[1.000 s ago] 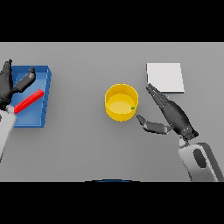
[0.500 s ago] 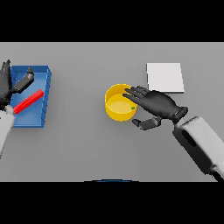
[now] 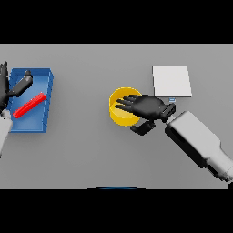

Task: Pick up the red beaker and tilt it to pour out 1 green nut into yellow bowl. Pick up the yellow bowl and place it on the metallic measuring scale.

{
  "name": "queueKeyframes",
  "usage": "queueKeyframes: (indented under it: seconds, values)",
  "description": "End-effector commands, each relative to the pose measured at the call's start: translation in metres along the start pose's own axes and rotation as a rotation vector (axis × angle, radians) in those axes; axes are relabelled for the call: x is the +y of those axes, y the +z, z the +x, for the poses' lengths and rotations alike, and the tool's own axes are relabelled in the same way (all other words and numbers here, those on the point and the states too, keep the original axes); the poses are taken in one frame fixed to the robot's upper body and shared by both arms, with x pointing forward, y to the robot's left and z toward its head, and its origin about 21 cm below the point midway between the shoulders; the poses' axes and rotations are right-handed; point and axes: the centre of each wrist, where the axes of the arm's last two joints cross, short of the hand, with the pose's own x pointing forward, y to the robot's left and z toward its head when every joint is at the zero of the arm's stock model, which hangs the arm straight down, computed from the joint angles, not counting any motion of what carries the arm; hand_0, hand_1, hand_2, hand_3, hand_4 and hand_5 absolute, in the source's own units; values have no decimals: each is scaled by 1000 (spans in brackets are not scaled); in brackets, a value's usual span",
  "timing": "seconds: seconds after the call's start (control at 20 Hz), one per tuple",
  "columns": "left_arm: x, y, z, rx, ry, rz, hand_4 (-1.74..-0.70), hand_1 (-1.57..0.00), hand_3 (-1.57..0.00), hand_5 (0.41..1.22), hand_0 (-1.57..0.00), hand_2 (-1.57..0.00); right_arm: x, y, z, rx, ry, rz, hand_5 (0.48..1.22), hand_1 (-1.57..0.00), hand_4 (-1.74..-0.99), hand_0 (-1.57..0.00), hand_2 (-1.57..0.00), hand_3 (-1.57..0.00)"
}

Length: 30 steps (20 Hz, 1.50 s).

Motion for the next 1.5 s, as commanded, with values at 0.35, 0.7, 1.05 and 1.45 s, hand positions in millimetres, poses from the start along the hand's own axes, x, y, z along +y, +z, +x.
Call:
queueKeyframes:
  seconds: [0.35,0.7,1.05,1.45]
  values:
    - [1,2,-4,-8,10,-2,-744,1,1,699,1,1,-8,-22,3,22,58,98,739,1,-1263,1,1,1]
    - [6,-2,-4,-1,11,-3,-747,1,1,700,1,1,-6,-28,0,73,11,175,776,-9,-1293,1,-43,-104]
    - [4,1,-6,0,4,-4,-756,1,1,701,1,1,-3,-27,0,13,-15,212,1096,-1100,-1557,-1109,-1081,-706]
    - [3,-2,-2,2,-16,0,-736,1,1,688,1,1,-3,-22,0,19,-32,198,1200,-1492,-1710,-1493,-1286,-1386]
